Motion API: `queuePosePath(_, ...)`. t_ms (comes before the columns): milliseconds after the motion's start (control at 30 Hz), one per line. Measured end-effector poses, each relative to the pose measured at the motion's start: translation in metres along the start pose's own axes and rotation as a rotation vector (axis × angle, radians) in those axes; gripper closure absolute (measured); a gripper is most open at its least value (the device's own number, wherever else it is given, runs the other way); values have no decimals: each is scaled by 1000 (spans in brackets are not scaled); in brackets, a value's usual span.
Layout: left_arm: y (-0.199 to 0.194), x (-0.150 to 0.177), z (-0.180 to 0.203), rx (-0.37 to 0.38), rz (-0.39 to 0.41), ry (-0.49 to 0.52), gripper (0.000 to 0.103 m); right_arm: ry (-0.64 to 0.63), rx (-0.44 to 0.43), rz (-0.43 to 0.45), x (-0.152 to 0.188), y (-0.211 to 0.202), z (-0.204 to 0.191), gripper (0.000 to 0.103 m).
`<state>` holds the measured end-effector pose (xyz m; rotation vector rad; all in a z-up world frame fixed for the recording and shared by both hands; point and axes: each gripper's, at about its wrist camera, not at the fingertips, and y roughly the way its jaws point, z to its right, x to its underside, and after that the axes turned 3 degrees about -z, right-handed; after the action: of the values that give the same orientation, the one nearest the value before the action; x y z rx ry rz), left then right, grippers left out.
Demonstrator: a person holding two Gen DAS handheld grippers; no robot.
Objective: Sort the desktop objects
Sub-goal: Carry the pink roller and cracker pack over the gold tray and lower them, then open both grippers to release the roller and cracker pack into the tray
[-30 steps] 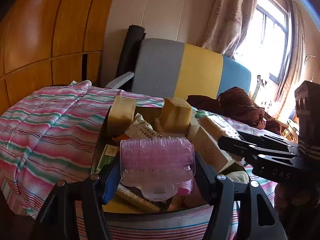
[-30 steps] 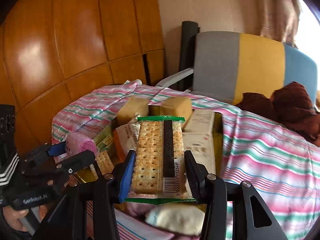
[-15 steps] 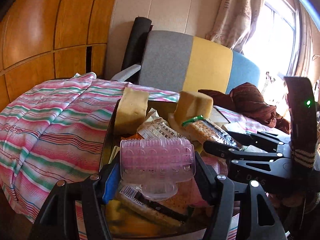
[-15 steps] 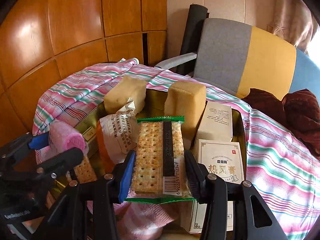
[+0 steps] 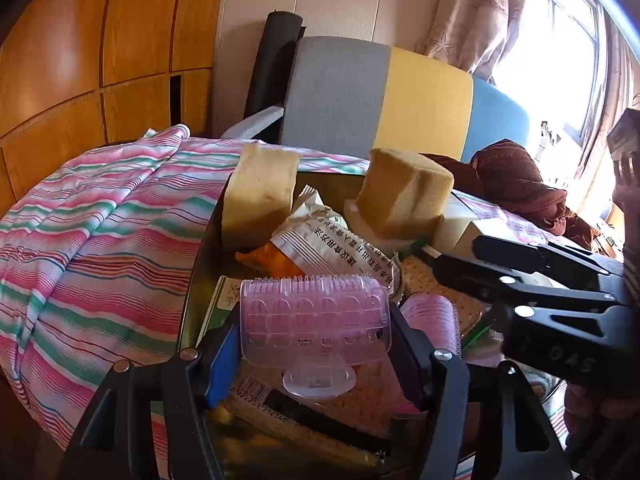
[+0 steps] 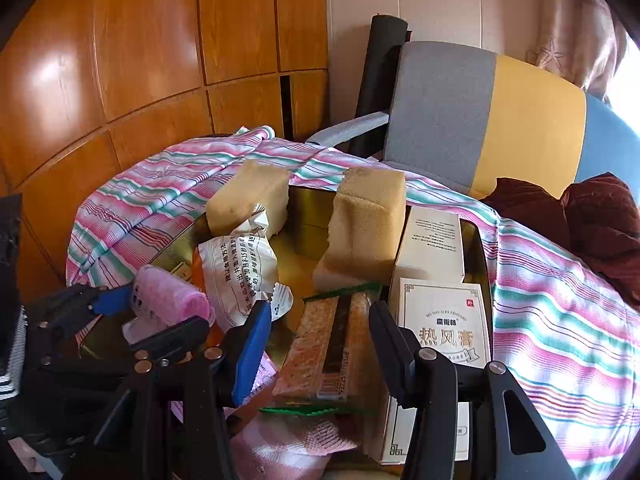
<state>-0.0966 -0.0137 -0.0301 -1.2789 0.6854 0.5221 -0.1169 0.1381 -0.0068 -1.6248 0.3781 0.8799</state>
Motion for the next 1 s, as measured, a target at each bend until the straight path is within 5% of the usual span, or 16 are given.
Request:
queuePosePath(333,-5,-4,-5,25,30,-22,33,33,-16,64,12,-27,0,51)
queuePosePath(1000,-37,7,-5,-62,62,-35,32,65,19,92,39,-51,-9,49)
